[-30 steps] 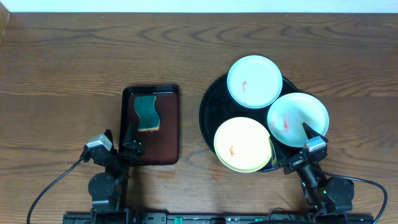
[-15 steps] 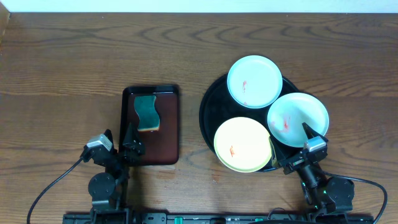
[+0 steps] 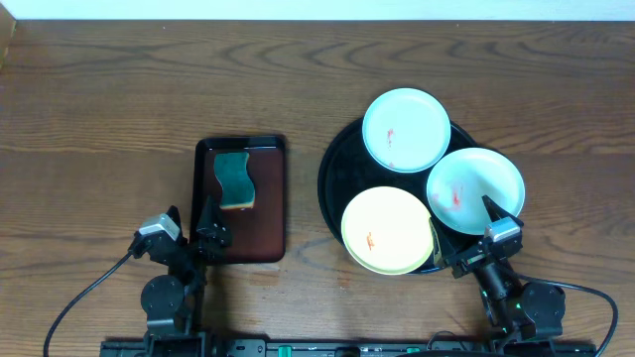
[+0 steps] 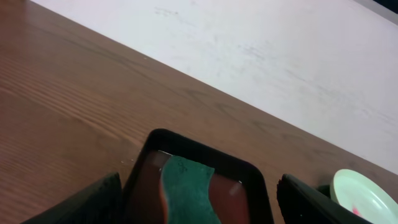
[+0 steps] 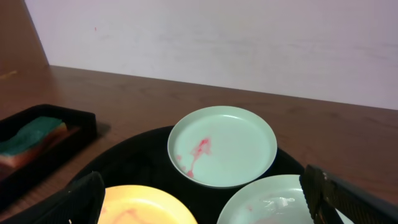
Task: Clean dirty plates on tray and stack at the side
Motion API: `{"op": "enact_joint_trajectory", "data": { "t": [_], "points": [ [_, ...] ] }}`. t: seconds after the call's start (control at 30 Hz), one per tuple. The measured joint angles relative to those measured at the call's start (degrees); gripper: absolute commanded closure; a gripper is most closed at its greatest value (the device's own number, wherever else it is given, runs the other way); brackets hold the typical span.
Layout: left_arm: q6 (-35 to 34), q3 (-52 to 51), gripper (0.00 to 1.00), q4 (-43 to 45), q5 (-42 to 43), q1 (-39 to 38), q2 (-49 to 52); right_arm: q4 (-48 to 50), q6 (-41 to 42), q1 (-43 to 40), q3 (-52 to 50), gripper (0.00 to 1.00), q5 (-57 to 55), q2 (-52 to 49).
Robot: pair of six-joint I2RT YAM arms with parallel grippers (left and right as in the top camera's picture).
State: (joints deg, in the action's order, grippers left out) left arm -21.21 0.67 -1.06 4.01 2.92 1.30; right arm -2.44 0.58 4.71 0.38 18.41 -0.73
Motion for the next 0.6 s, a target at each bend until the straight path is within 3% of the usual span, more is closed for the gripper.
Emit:
{"op": "enact_joint_trajectory", "data": {
  "t": [0.23,0.33,0.5,0.6],
  "points": [
    [-0.02,0.00,0.20,1.16,2.95,0.00,0.02,-0.46,0.66,0.00,0.13,0.01,0.09,0.00],
    [-0.02,0.85,0.20,0.76,6.38,0.00,0.20,-4.96,1.18,0.00,2.80,0.01,0.59,-0.87],
    [-0.04,12.07,0.20,-5.31,10.62,0.02,4.81,-18.62,1.77,0.00,18.97,0.01,1.07,-8.46],
    [-0.02,24.35,0.20,-14.71,13.00,0.00,11.23,-28.94,1.90,0.00,32.20,0.01,1.20,-16.31]
  ]
}}
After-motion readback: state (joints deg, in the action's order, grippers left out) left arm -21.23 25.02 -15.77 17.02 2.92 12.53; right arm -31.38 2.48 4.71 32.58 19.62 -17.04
